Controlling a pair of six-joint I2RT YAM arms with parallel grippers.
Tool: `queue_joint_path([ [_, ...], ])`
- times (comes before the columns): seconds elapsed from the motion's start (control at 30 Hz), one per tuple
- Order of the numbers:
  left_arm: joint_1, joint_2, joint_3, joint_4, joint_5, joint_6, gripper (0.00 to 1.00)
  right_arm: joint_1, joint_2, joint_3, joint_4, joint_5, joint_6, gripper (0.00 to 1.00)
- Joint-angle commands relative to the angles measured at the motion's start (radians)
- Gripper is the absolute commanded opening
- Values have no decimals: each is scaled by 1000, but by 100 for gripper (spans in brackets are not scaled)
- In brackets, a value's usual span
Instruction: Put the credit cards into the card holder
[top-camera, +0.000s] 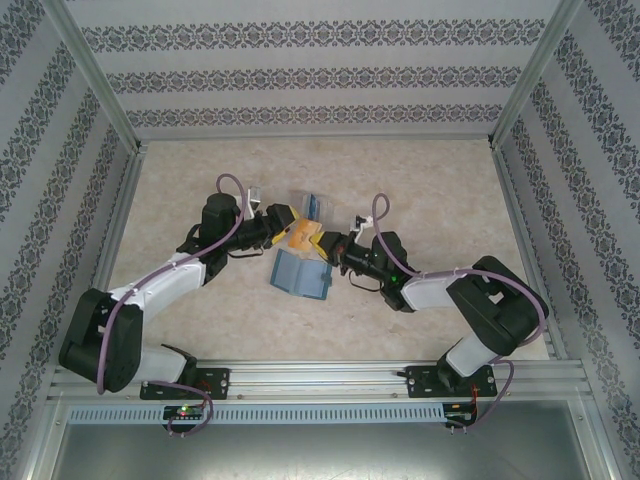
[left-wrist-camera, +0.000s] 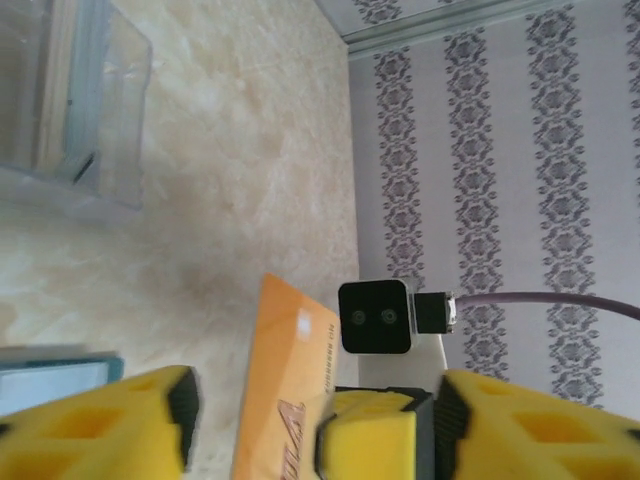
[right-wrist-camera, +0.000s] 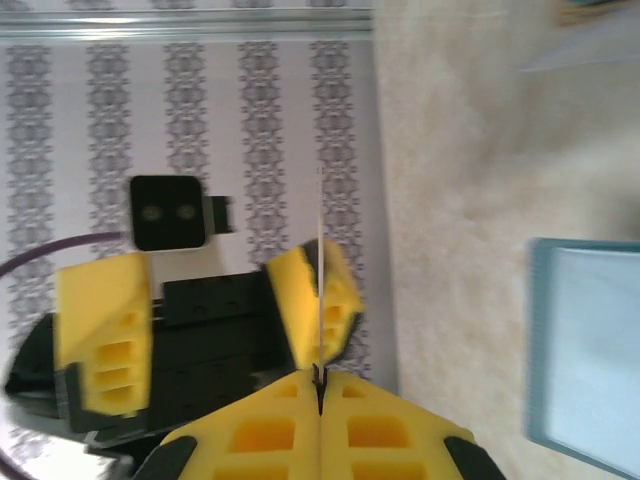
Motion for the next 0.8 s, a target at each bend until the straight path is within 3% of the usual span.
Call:
queue_joint_path([
  [0.0,-6,-58,-10,-240,-97,160,74,37,-23,-26,-126,38,-95,0],
  [0.13,-11,-76,23,-536,-280,358,75,58,-24,-58,-204,47,-180,0],
  [0.23,-27,-50,41,-656,-359,472,70,62,-51,-53,-336,55,-267,0],
  [0.33,-54,12,43,-683,-399,512,67,63,-73,-19,-489,65,-352,0],
  [0.53,-86,167,69,-699,-480,523,59,62,-11,30,-484,20,-373,0],
  [0.77,-88,181,57,-682,-500,536,42,91,79,92,-479,18,-362,0],
])
